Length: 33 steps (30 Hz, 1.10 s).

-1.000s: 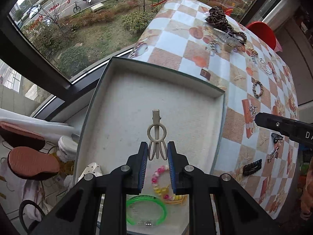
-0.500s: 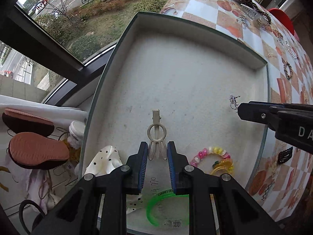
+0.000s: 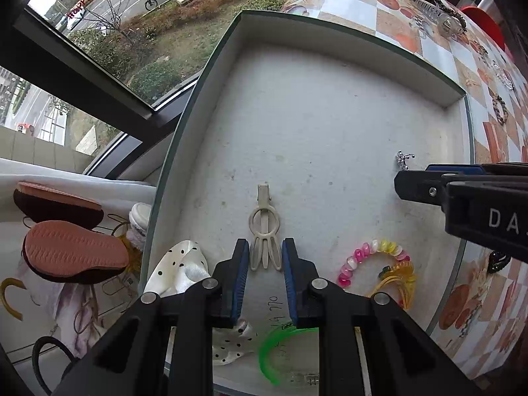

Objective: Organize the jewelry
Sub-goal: 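Lower both items into the tray and open both grippers, then move both grippers back toward the black rhinestone clip and silver barrette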

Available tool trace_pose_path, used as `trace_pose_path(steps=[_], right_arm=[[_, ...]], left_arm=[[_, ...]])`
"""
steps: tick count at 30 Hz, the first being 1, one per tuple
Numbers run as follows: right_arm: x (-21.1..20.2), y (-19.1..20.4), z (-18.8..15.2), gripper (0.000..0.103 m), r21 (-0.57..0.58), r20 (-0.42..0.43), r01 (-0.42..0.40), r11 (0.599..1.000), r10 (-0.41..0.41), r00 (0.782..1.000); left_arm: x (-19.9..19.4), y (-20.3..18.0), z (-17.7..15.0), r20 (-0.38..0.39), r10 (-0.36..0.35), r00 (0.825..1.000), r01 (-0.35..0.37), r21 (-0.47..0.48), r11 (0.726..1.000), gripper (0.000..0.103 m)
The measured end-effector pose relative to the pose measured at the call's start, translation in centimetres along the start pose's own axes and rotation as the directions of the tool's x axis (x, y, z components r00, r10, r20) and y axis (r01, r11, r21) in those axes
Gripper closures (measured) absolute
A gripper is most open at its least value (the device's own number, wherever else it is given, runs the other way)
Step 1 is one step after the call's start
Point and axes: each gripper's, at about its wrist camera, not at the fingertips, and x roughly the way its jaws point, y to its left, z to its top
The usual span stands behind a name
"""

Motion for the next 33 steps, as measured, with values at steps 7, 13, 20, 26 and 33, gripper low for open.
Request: trace_pose_path(steps=[7,13,20,26,33], right_arm=[[-3.3,-0.6,-0.9,0.038,0.023,0.057,-0.067,0.997,0.066,0.996],[-5.9,-2.4,-3.1,0.035,0.067,0.106,-0.099,0.993,0.092,0.99],[-7.2,-6.2,-4.6,0.021,0.156,0.154,-0.109,0.982,0.085,0.984],[-8.2,-11.5,-7.8,0.02,0.252,0.17,-0.103,0.962,0.06,0.984],[-8.6,-18.4,-12.7,0.02,0.406,0.156,-0.066,0.912,0.002,0.988]], left_arm=[[-0.9,0.1,-0.3,0.013,0.031,0.999,-0.031,0.014,0.999,0.079],[-1.3,-0.1,-0.9,0.01,0.034,0.999,-0.034,0.046,0.998,0.037],[-2.7,-1.0,-1.2,0.046,0.057,0.997,-0.061,0.076,0.995,0.0],[-4.3,-2.6,-1.0,0.066,0.064,0.996,-0.071,0.108,0.992,0.0],[-6.9,-7.5,-1.1,0.137,0.031,0.99,-0.065,0.25,0.966,0.0]])
